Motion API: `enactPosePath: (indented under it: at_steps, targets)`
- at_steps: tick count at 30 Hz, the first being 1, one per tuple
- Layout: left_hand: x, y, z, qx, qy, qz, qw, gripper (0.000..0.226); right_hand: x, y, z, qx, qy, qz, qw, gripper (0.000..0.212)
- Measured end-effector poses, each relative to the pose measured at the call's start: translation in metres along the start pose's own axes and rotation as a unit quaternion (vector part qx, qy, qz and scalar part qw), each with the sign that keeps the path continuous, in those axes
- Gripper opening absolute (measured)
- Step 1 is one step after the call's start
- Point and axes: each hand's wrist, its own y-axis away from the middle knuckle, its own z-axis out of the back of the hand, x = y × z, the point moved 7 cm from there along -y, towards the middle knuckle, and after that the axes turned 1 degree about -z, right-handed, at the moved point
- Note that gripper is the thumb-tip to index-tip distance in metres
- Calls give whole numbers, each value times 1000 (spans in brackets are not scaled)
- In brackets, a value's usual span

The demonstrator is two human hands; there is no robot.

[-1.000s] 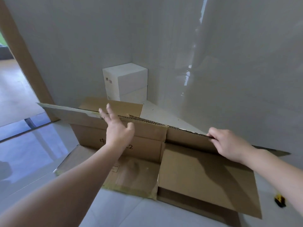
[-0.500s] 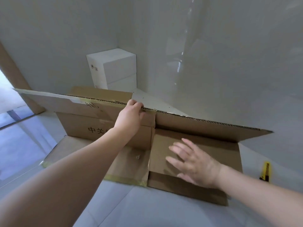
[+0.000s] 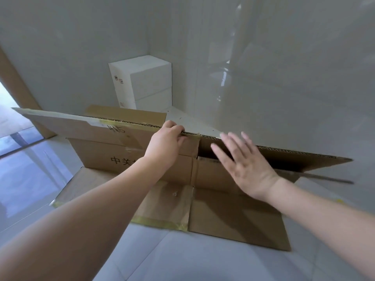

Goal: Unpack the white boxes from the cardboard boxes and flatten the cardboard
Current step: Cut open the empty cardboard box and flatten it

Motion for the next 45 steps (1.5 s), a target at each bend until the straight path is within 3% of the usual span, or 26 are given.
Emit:
enactPosePath:
  at_steps: [3,5,7,10,12,14,15,17,20,22,26,30,31,35,37,39,41,43,45]
  targets:
    - [-7,10,3,6,-6,-30,1000,21,-28,-37,3,107,-36,-106,988,98]
    - [-15,19,6,22,-16,-62,998,20,-27,-55,3,165,-74,-135,974,108]
    - [-23,27,10,55,-37,-85,994,21,-15,-65,-2,221,-111,-137,959,91]
    - [-29,31,28,105,-73,-94,987,35,10,-68,-1,243,-153,-89,954,39]
    - [-32,17,54,97,-98,-65,988,54,19,-70,1,238,-136,-40,961,33]
    - [-26,-15,71,81,-175,-36,981,57,17,-73,2,236,-118,-24,964,32]
    - [-19,-33,67,105,-225,-42,968,51,17,-76,5,207,-116,-12,971,30]
    - [-3,-56,34,230,-288,-93,925,37,24,-76,9,157,-79,41,984,27]
    - [38,-64,-20,402,-399,-161,808,40,33,-59,5,124,-67,68,988,38]
    - [52,-67,-36,438,-465,-180,748,52,39,-47,5,123,-76,79,986,34]
    - [66,-56,-58,479,-525,-218,669,55,39,-31,9,98,-104,72,987,27]
    - [84,-49,-72,496,-568,-210,623,46,41,-21,10,105,-111,65,986,23]
    - [81,-49,-71,492,-569,-212,623,42,40,-20,10,100,-109,59,987,23]
    - [44,-66,-38,430,-542,-193,695,20,31,-28,9,111,-97,34,988,32]
    - [27,-74,-14,398,-536,-191,720,22,22,-36,8,114,-87,19,990,35]
    - [21,-74,10,402,-466,-158,772,38,12,-45,5,111,-70,3,991,46]
    - [31,-63,32,465,-279,-59,838,66,3,-57,6,112,-65,-7,992,48]
    - [31,-37,52,530,-86,25,843,90,-1,-66,6,130,-75,-10,989,41]
    - [37,-15,59,531,-69,27,844,90,-6,-71,-1,212,-100,-41,971,32]
